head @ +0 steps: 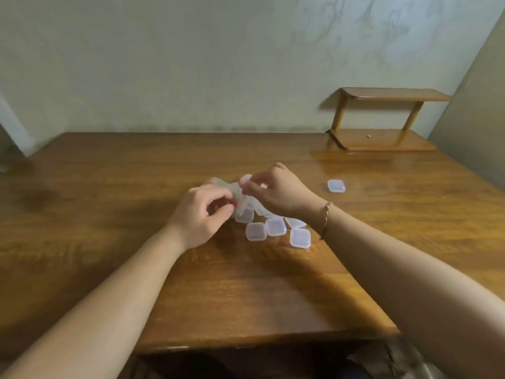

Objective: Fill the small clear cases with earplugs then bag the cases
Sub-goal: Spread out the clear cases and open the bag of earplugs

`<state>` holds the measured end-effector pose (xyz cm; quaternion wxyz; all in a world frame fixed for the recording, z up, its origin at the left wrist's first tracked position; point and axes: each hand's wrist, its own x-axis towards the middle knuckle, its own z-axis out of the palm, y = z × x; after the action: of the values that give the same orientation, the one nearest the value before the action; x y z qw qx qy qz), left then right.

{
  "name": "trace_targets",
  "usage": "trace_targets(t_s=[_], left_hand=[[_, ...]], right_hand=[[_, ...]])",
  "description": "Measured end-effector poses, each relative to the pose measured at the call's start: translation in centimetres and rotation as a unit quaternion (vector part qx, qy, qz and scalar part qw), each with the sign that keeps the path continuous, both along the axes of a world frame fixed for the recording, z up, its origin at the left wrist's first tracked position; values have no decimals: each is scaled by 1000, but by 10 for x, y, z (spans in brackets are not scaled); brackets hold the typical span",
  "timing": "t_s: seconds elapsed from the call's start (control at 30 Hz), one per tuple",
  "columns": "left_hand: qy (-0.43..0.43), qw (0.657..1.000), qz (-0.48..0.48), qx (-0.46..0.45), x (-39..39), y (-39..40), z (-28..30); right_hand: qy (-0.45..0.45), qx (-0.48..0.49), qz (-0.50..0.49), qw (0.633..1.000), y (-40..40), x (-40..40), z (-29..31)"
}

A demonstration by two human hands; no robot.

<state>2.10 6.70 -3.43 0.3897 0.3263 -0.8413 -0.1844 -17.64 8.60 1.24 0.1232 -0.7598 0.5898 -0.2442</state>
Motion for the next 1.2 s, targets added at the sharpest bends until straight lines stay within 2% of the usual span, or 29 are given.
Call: trace_targets(t_s=[0.13, 0.3, 0.4, 0.5, 0.7, 0.83, 1.2], left_hand=[[-38, 998, 28, 32, -11, -4, -1], [-71, 995, 67, -12, -23, 2, 7], [-80, 992, 98, -18, -26, 2, 8], [-51, 992, 112, -7, -27, 1, 9], [-11, 995, 94, 20, -25, -2, 9], [16, 996, 71, 50, -21, -4, 9], [19, 992, 122, 15, -21, -1, 11]], right_hand=[[-4, 41, -42, 998, -8, 2, -2], [70, 34, -86, 993, -16, 2, -11], [-1, 53, -89, 995, -16, 3, -11], [-91, 62, -85, 990, -14, 2, -5], [-80, 34, -53, 995, -12, 6, -7], [-104, 33, -48, 993, -9, 10, -10], [40, -27, -42, 998, -4, 22, -12]])
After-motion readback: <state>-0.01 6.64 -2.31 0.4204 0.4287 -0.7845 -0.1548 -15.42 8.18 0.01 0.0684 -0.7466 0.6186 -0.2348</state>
